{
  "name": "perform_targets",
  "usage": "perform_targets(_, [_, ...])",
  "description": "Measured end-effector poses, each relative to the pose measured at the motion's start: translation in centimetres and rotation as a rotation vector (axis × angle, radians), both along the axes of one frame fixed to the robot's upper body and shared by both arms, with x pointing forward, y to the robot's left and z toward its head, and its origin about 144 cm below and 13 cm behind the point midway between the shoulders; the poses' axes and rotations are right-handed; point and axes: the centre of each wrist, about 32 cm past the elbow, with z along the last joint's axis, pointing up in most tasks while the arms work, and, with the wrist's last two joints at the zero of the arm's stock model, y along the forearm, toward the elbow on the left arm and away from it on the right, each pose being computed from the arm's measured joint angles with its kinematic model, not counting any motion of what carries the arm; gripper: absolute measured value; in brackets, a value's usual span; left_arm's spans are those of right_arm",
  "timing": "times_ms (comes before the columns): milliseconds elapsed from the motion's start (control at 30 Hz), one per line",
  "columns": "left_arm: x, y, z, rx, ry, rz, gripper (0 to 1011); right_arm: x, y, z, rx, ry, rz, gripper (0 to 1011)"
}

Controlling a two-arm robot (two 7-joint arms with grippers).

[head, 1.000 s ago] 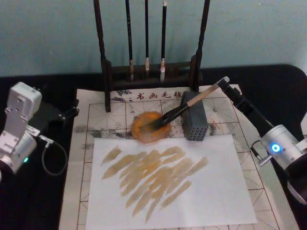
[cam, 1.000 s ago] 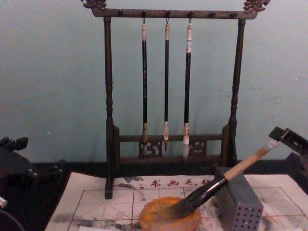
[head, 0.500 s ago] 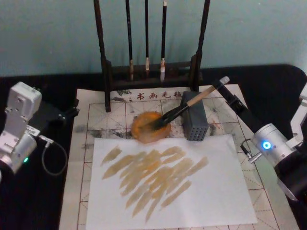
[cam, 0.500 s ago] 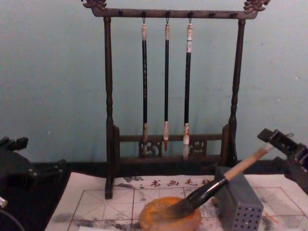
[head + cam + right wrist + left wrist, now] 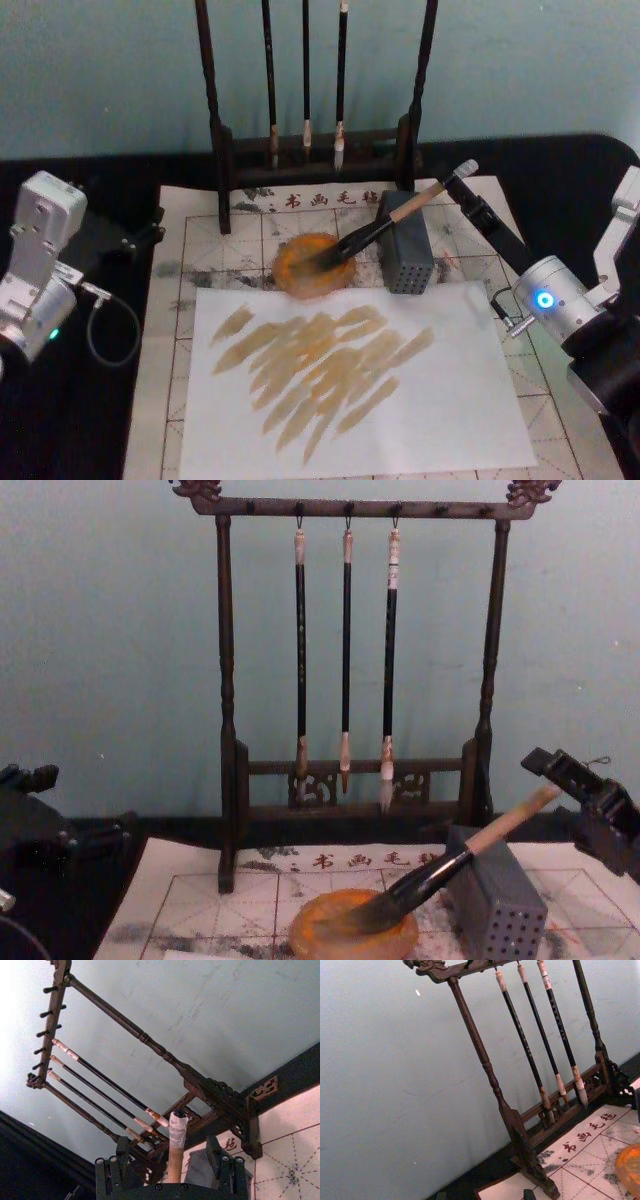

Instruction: Pick up the brush from the inkstone, write on the paper, then place the brush back to its original position.

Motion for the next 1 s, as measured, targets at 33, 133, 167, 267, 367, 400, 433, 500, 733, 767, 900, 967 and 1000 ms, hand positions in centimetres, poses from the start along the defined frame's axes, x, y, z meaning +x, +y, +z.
perform_targets(33, [0.00, 0.00, 0.00, 0.000, 0.000, 0.000, 1001, 0.02, 0.00, -0.01, 0.002, -0.001, 0.001, 1000])
perform_targets(133, [0.00, 0.00, 0.00, 0.000, 0.000, 0.000, 1001, 0.06, -0.02, -0.02, 0.006, -0.004, 0.004, 1000])
perform_targets(167, [0.00, 0.00, 0.00, 0.000, 0.000, 0.000, 1001, 0.06, -0.02, -0.02, 0.006, -0.004, 0.004, 1000])
perform_targets(267, [0.00, 0.00, 0.00, 0.000, 0.000, 0.000, 1001, 0.06, -0.03, -0.02, 0.006, -0.005, 0.003, 1000])
perform_targets(367, [0.00, 0.00, 0.00, 0.000, 0.000, 0.000, 1001, 0.05, -0.03, -0.02, 0.006, -0.004, 0.002, 1000])
perform_targets(400, [0.00, 0.00, 0.00, 0.000, 0.000, 0.000, 1001, 0.05, -0.03, -0.01, 0.006, -0.004, 0.002, 1000])
perform_targets(433, [0.00, 0.00, 0.00, 0.000, 0.000, 0.000, 1001, 0.05, -0.03, -0.01, 0.006, -0.004, 0.002, 1000])
perform_targets(500, [0.00, 0.00, 0.00, 0.000, 0.000, 0.000, 1001, 0.05, -0.04, -0.01, 0.005, -0.004, 0.002, 1000])
perform_targets(733, [0.00, 0.00, 0.00, 0.000, 0.000, 0.000, 1001, 0.04, -0.05, 0.00, 0.004, -0.004, 0.001, 1000])
perform_targets(767, [0.00, 0.00, 0.00, 0.000, 0.000, 0.000, 1001, 0.03, -0.05, 0.00, 0.003, -0.004, 0.001, 1000])
perform_targets(900, [0.00, 0.00, 0.00, 0.000, 0.000, 0.000, 1001, 0.03, -0.05, 0.00, 0.003, -0.004, 0.001, 1000])
perform_targets(967, [0.00, 0.00, 0.00, 0.000, 0.000, 0.000, 1001, 0.02, -0.06, 0.00, 0.002, -0.003, 0.000, 1000])
perform_targets(1000, [0.00, 0.00, 0.00, 0.000, 0.000, 0.000, 1001, 0.02, -0.06, 0.00, 0.002, -0.003, 0.000, 1000])
